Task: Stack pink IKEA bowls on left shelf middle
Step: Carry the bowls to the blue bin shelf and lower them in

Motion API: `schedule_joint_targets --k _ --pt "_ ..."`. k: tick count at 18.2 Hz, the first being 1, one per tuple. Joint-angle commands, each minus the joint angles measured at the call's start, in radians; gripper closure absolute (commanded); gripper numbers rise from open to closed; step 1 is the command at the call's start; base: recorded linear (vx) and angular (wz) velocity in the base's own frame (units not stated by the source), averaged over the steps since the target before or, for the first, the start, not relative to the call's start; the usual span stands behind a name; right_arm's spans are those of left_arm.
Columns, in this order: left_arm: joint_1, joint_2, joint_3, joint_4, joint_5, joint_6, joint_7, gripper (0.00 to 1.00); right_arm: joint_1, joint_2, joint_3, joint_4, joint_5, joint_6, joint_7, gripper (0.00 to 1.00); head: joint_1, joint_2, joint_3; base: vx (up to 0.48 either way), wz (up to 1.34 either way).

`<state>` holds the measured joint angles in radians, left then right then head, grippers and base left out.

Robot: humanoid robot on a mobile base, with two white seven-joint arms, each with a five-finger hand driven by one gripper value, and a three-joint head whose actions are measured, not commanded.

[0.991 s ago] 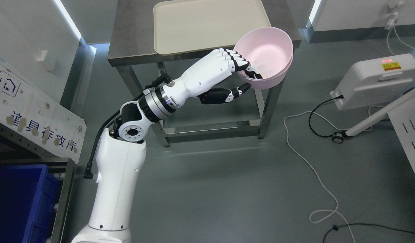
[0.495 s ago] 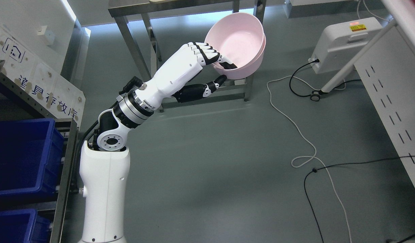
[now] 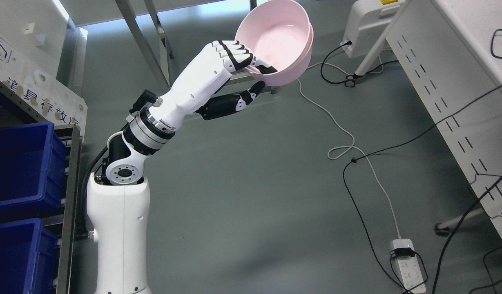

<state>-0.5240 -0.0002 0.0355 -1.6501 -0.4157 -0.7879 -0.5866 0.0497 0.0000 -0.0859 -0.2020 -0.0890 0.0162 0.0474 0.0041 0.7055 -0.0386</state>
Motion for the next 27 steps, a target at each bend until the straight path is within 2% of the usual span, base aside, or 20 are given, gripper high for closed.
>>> schedule_joint_targets --k 1,4,8,11,14,15,17,18,21,23,27 --pt "-0.05 0.018 0.023 -0.046 0.026 0.003 -0.002 0.98 -0.002 -0.017 0.0 0.0 0.0 -0.004 0.014 0.0 0.0 0.0 0.0 -0.22 -0.22" --pt "-0.096 0.018 0.021 -0.046 0.028 0.007 -0.001 0.98 -0.001 -0.017 0.0 0.0 0.0 -0.004 0.014 0.0 0.0 0.0 0.0 -0.163 0.34" --pt "-0.201 0.018 0.024 -0.049 0.029 0.091 -0.002 0.98 -0.002 -0.017 0.0 0.0 0.0 -0.004 0.014 0.0 0.0 0.0 0.0 -0.092 1.41" --pt "-0.336 0.018 0.008 -0.057 0.029 0.168 -0.006 0.98 -0.002 -0.017 0.0 0.0 -0.001 -0.004 0.014 0.0 0.0 0.0 0.0 -0.028 2.05" --pt "-0.438 0.018 -0.061 -0.054 0.029 0.248 -0.007 0.98 -0.002 -0.017 0.0 0.0 0.0 -0.004 0.014 0.0 0.0 0.0 0.0 -0.029 1.99" --pt "-0.455 0.018 -0.08 -0.05 0.028 0.31 -0.019 0.98 -0.002 -0.017 0.0 0.0 0.0 -0.004 0.014 0.0 0.0 0.0 0.0 -0.016 1.77" --pt "-0.455 0.018 -0.088 -0.045 0.022 0.381 -0.102 0.98 -0.002 -0.017 0.0 0.0 0.0 -0.004 0.014 0.0 0.0 0.0 0.0 -0.008 1.17" --pt "-0.432 0.018 -0.098 -0.045 0.018 0.459 -0.148 0.98 -0.002 -0.017 0.0 0.0 0.0 -0.004 0.014 0.0 0.0 0.0 0.0 -0.012 1.01" --pt "-0.404 0.018 -0.106 -0.031 -0.003 0.622 -0.183 0.98 -0.002 -0.017 0.0 0.0 0.0 -0.004 0.014 0.0 0.0 0.0 0.0 0.006 0.6" --pt "-0.401 0.023 -0.127 0.015 -0.008 0.653 -0.197 0.98 -0.002 -0.017 0.0 0.0 0.0 -0.004 0.014 0.0 0.0 0.0 0.0 0.008 0.19" --pt "-0.407 0.126 -0.149 0.182 -0.009 0.653 -0.2 0.98 -0.002 -0.017 0.0 0.0 0.0 -0.004 0.014 0.0 0.0 0.0 0.0 -0.005 0.02"
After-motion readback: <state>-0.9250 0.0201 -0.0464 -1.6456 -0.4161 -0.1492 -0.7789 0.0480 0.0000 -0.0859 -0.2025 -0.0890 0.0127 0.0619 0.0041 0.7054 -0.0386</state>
